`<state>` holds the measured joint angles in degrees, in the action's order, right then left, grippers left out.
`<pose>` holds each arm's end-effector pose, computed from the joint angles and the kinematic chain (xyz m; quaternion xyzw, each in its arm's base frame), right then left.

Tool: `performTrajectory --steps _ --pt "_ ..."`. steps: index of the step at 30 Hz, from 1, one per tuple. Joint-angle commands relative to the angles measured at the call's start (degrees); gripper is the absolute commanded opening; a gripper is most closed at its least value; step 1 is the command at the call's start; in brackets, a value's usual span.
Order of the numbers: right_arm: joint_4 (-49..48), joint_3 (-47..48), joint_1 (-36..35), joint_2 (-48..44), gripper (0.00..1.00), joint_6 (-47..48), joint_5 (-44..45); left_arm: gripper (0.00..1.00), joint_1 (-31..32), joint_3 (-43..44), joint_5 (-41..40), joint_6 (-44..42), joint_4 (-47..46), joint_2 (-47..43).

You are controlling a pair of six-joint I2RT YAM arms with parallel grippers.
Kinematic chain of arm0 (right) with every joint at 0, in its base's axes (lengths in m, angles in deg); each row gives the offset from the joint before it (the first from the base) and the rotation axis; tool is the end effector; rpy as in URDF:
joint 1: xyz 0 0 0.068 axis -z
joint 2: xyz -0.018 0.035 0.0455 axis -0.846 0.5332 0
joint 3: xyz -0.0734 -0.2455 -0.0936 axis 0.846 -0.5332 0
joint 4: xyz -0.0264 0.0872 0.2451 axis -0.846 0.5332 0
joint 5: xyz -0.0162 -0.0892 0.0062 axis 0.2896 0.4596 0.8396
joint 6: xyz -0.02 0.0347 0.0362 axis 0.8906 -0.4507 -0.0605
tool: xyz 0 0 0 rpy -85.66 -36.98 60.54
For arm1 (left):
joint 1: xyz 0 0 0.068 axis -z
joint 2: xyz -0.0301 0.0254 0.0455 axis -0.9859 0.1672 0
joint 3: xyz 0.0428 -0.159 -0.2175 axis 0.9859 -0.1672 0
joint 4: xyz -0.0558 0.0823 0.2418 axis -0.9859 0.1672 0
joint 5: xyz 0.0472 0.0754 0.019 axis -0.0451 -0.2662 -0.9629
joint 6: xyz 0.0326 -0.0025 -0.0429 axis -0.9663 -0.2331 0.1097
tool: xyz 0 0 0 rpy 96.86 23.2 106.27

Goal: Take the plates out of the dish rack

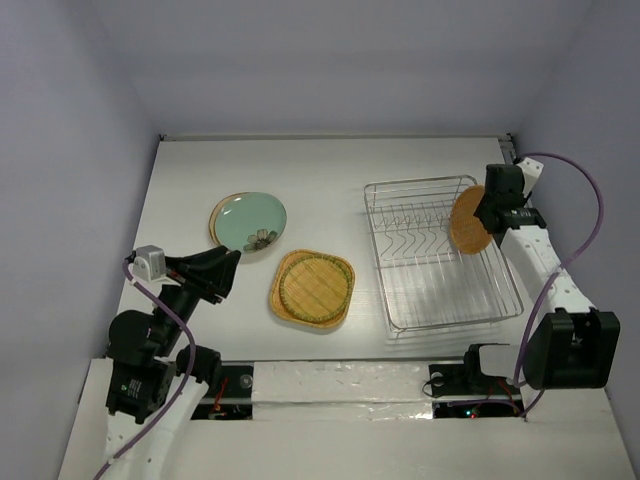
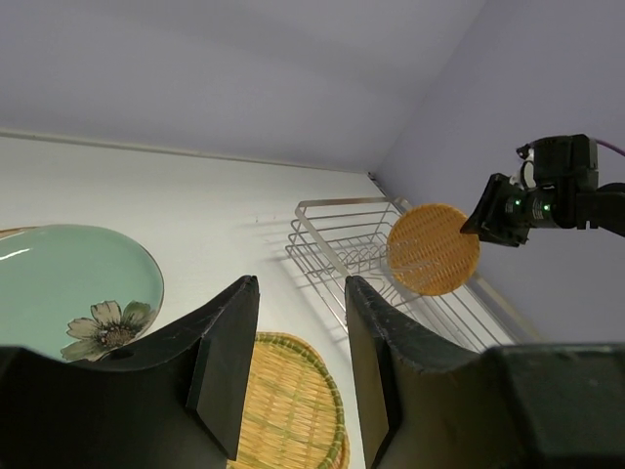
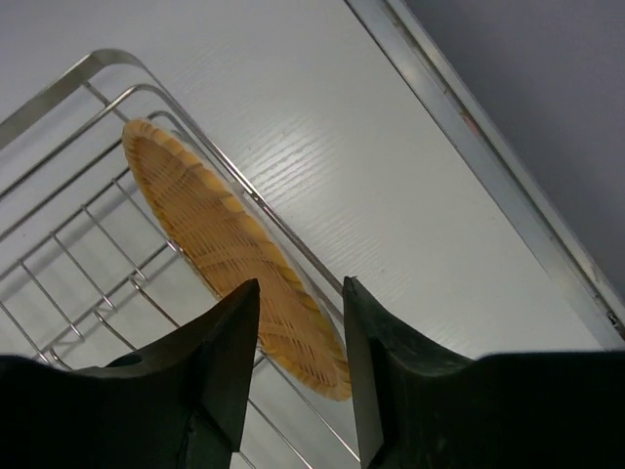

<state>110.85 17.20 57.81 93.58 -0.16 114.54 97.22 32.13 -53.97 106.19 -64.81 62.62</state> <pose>0.2741 -0.0184 0.2979 0.2654 0.8403 -0.1663 0.4426 0.0417 -0.0204 0.3531 0.0430 0.5845 -0.3468 0.7323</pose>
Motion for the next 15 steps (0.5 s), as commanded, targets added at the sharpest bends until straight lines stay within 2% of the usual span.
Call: performTrajectory --steps 1,2,5,9,12,15 --pt "-4.0 2.4 0.2 2.0 0.44 4.6 -3.0 0.38 0.3 0.1 1.1 -0.5 -2.5 -1.2" --pt "-3.5 3.2 0.2 2.7 0.43 5.0 -3.0 0.38 0.3 0.1 1.2 -0.4 -2.6 -1.3" --pt "-2.0 5.2 0.2 4.9 0.27 8.0 0.3 0.38 0.3 0.1 1.0 -0.4 -2.5 -1.8" --pt "0.0 7.4 0.2 6.9 0.16 12.4 3.0 0.38 0.3 0.2 1.0 -0.4 -2.5 -2.0" --pt "0.7 9.3 0.2 7.7 0.02 14.3 5.1 0.38 0.3 0.1 1.0 -0.4 -2.5 -1.9" --pt "0.9 11.0 0.2 8.3 0.0 16.4 7.9 0.38 0.3 0.1 1.0 -0.5 -2.5 -1.6"
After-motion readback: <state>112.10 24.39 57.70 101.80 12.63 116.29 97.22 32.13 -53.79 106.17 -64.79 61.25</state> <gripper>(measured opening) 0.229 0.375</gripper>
